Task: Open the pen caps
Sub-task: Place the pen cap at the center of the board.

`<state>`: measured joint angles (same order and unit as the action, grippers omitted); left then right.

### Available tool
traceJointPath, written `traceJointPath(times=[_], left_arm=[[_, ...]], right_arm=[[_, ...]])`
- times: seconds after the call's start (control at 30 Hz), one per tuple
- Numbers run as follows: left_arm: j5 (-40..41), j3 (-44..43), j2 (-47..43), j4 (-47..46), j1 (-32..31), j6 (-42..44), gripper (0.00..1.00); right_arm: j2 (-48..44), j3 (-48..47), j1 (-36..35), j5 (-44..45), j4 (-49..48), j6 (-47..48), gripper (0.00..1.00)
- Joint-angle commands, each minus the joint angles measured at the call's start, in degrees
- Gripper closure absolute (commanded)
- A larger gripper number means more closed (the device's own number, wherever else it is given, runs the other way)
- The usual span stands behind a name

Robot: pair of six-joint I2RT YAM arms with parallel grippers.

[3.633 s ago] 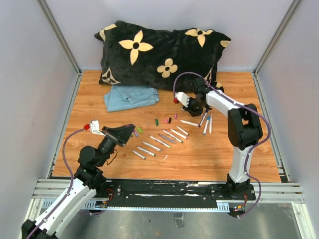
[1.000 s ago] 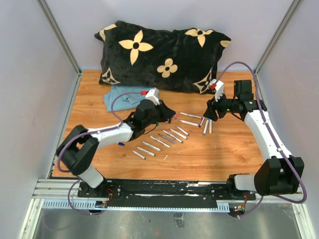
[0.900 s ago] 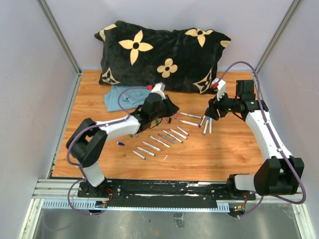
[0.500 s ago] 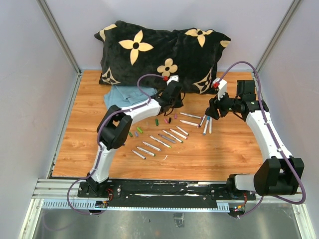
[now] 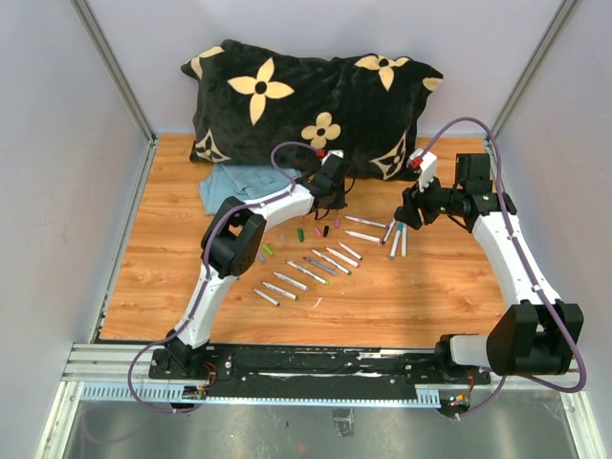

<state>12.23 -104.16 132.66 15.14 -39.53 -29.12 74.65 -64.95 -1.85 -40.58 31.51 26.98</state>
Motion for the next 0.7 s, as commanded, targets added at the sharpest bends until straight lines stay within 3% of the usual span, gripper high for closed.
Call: traceJointPath(times=[0.0, 0.4, 0.67], left_arm=[[-1.58, -2.51, 0.93, 0.60, 0.14, 1.09, 0.87], [-1.21, -2.46, 1.08, 1.25, 0.22, 0.48, 0.70], [-1.19, -3.39, -0.86, 1.97, 0.33, 0.94, 0.67]], right_arm=[[-0.02, 0.64, 0.97, -0.73, -0.57, -0.87, 0.46], [0.03, 0.73, 1.21, -0.99, -0.57, -0.99, 0.46], [0.82, 0.81, 1.32, -1.89, -0.57, -1.37, 0.46]])
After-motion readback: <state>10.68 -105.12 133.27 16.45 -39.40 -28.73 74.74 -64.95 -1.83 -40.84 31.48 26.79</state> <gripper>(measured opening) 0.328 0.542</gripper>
